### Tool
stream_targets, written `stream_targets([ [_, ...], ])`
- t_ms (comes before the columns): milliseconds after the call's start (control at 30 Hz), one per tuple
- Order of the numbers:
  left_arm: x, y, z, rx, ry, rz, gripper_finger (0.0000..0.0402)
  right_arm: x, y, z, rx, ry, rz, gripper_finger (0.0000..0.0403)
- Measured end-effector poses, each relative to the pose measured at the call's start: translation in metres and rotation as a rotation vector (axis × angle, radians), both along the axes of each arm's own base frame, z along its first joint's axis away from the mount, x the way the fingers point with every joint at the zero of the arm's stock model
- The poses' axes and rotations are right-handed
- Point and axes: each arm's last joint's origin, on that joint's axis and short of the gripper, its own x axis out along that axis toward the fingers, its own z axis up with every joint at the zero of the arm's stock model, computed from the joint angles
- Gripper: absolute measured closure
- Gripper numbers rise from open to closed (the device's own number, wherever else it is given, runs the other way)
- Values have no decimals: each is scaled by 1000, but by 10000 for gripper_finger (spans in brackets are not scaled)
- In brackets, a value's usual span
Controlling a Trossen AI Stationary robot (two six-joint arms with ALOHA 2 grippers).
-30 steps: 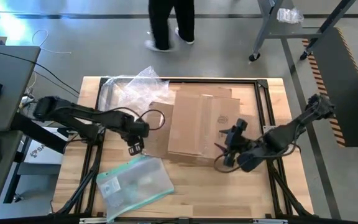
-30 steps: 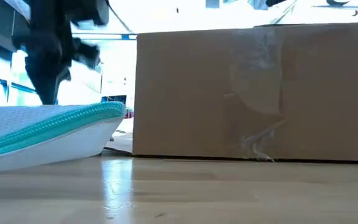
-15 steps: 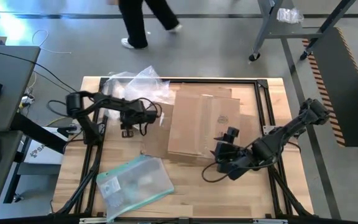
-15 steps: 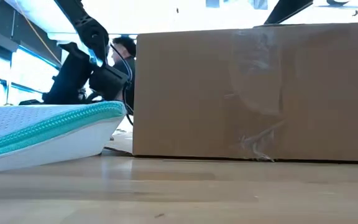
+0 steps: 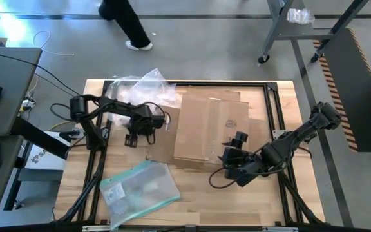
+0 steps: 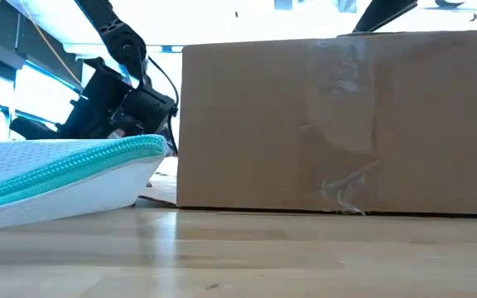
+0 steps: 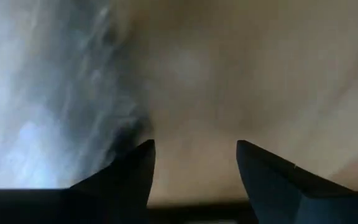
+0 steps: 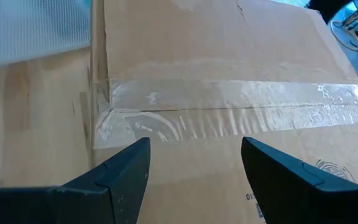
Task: Unpack boxes
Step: Break down cardboard box until it is fully flat
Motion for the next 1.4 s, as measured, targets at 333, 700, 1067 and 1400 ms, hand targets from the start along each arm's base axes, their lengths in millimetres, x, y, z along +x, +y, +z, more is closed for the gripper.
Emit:
stream_targets([
  [333, 2, -14, 25, 107, 27, -111, 197, 0, 0, 1, -21, -9, -2, 165],
  [700, -5, 22, 16, 183, -35, -107, 177, 0, 0, 0, 1, -1, -2, 165],
  [1067, -15, 24, -4, 94, -102, -81, 193, 0, 0, 0, 8, -1, -4, 165],
  [1400, -20, -9, 15, 29, 26, 267, 291, -12, 18, 2, -26, -60, 24, 165],
])
